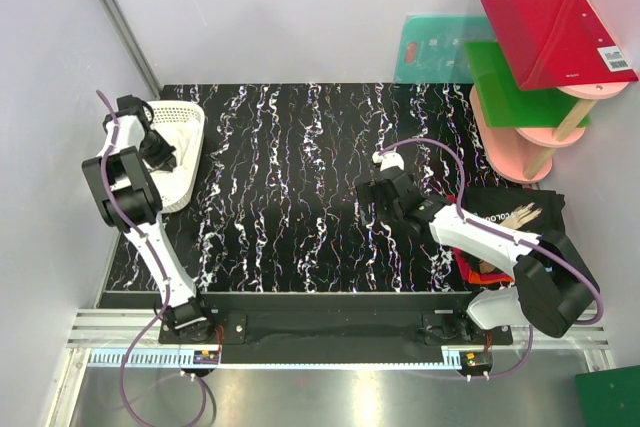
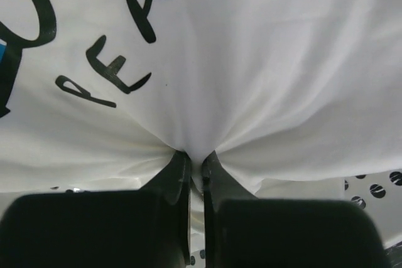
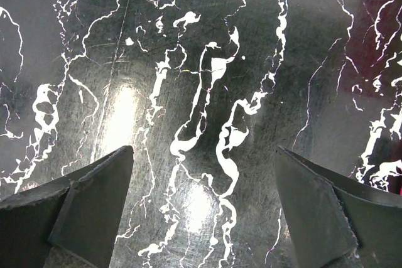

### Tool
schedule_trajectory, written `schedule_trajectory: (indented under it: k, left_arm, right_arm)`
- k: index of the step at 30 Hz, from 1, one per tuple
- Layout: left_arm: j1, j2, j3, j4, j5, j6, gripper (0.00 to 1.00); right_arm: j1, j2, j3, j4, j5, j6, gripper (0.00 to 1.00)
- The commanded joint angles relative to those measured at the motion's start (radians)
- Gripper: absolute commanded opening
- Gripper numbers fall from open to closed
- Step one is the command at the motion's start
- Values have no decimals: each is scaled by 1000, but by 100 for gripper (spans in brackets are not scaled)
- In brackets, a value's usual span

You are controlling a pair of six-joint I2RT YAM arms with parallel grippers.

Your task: Fold and stack the t-shirts

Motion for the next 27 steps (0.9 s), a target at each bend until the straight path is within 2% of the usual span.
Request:
schedule_trajectory:
  k: [1,6,13,16,22,23,25,27]
  left_arm:
    - [-15,-170,-48,6,50,-4,0]
    - [-15,-476,-111,102,125,-50,0]
    - [-53,-684,-45,127,382,-55,0]
    - [-150,-747,-76,126,408,-39,0]
    - [-482,-821,-202,150,353,-54,0]
    - [-565,-816,-199,155,344,-73,0]
    - [-644,-799,-171,168,325,-97,0]
    - [-757,-758,-81,166,307,-117,0]
  right_arm:
    - [2,2,26,39,-16,17,100]
    - [2,-3,9,47,-29,29,100]
    - [2,-37,-2,53,-28,31,100]
    - [2,-61,-11,51,4,34,100]
    - [3,-200,-39,50,75,37,100]
    - [2,-222,-45,51,93,31,100]
    - [3,-288,-62,50,125,31,100]
    - [2,-331,-71,51,179,31,100]
